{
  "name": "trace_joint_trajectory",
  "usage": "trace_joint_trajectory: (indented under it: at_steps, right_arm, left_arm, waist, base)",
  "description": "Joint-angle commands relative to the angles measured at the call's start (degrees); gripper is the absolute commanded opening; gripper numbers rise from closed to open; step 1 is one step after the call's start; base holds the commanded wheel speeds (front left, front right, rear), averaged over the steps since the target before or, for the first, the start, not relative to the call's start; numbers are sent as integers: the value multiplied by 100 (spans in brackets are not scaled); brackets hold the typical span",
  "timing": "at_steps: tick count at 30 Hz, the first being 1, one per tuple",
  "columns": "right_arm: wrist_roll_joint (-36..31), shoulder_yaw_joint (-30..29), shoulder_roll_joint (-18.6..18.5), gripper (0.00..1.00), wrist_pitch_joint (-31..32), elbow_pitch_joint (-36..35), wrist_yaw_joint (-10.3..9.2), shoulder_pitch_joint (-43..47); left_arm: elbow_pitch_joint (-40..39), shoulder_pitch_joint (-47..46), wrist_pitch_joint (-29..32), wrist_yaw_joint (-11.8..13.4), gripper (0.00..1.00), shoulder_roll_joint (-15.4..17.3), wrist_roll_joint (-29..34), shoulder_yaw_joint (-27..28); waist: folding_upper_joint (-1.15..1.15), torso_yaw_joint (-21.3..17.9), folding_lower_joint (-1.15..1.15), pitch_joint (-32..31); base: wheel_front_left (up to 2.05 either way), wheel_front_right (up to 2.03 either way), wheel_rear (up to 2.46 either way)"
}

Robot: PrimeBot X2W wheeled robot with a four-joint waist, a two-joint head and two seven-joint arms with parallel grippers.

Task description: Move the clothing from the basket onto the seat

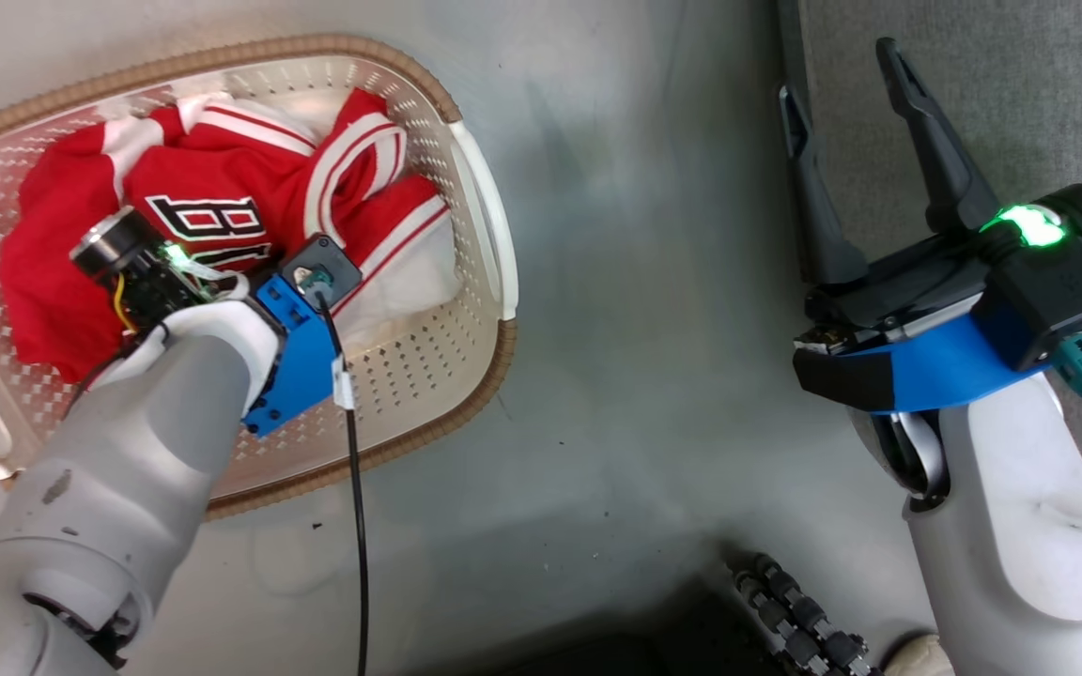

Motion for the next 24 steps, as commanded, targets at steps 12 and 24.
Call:
trace_joint_trajectory:
  at_steps: [12, 24]
  right_arm:
    - [-68, -179, -305, 100, -20, 170, 1, 285]
    - [-50, -272, -453, 100, -20, 468, 1, 896]
  left_arm:
    - [-121, 380, -1001, -24, 0, -672, -370, 143]
    - [-1090, 1148, -1177, 83, 0, -875, -792, 575]
  waist:
    - [0, 635, 0, -1111]
    - [0, 1186, 0, -2638]
  base:
    - [0, 0, 0]
    - [0, 0, 0]
